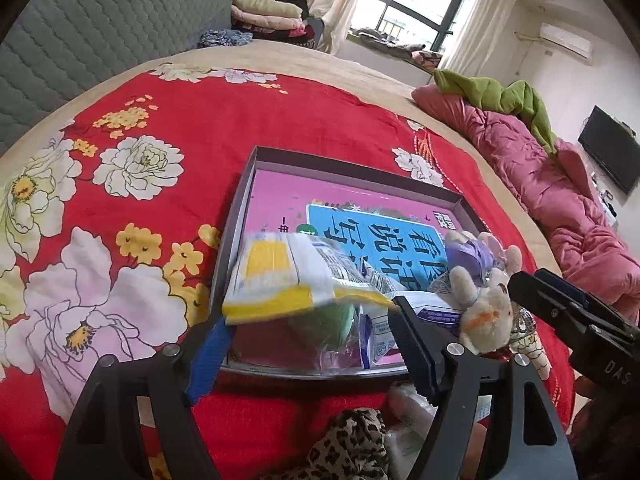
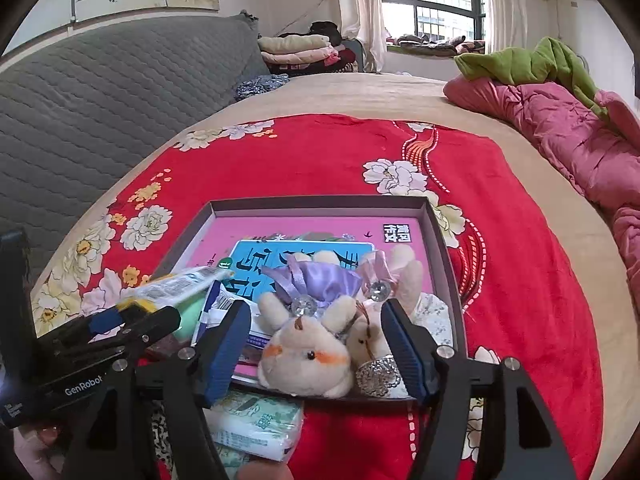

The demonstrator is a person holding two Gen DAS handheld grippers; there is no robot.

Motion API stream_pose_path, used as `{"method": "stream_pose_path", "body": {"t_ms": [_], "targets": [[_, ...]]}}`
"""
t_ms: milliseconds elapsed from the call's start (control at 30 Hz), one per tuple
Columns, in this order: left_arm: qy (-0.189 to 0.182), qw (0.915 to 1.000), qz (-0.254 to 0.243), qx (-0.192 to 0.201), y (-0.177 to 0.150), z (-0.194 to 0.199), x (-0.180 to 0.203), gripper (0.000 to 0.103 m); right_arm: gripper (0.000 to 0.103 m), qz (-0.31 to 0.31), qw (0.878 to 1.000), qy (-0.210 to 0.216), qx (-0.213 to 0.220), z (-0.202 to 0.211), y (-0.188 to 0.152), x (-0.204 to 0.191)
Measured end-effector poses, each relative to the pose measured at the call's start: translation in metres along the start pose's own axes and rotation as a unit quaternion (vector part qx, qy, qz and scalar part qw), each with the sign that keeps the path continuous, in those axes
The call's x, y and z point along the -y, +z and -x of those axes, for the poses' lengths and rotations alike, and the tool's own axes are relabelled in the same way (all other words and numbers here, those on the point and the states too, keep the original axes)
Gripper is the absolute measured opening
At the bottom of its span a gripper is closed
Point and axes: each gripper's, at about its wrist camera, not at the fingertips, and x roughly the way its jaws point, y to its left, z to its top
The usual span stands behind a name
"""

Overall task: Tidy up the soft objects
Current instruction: 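Withdraw both grippers from the box toward the items on the bedspread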

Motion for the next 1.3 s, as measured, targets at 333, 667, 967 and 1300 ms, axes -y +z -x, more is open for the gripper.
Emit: {"method": "stream_pose_path", "body": {"t_ms": [333, 667, 967, 1300], "targets": [[0.008, 0.9999, 0.006, 0.007, 0.000, 0.015, -0.003, 0.078, 0.068, 0.007, 1.000, 0.000, 0.006, 0.008, 0.001, -0.005], [0.016, 0.9996, 0.006, 0.024, 0.004, 0.045, 0.002, 0.078, 0.070, 0.009, 1.000, 0.006, 0.024, 0.025, 0.006, -0.010], [0.019, 0.9993, 0.007, 0.031, 0.010, 0.074, 0.011, 0.078, 0.070, 0.008, 0.999, 0.011, 0.043, 0.046, 0.010, -0.012], [0.020, 0.9986, -0.009, 0.048, 0.007, 0.100, 0.026, 0.078, 0.074, 0.005, 0.998, 0.014, 0.060, 0.069, 0.012, -0.008]]}}
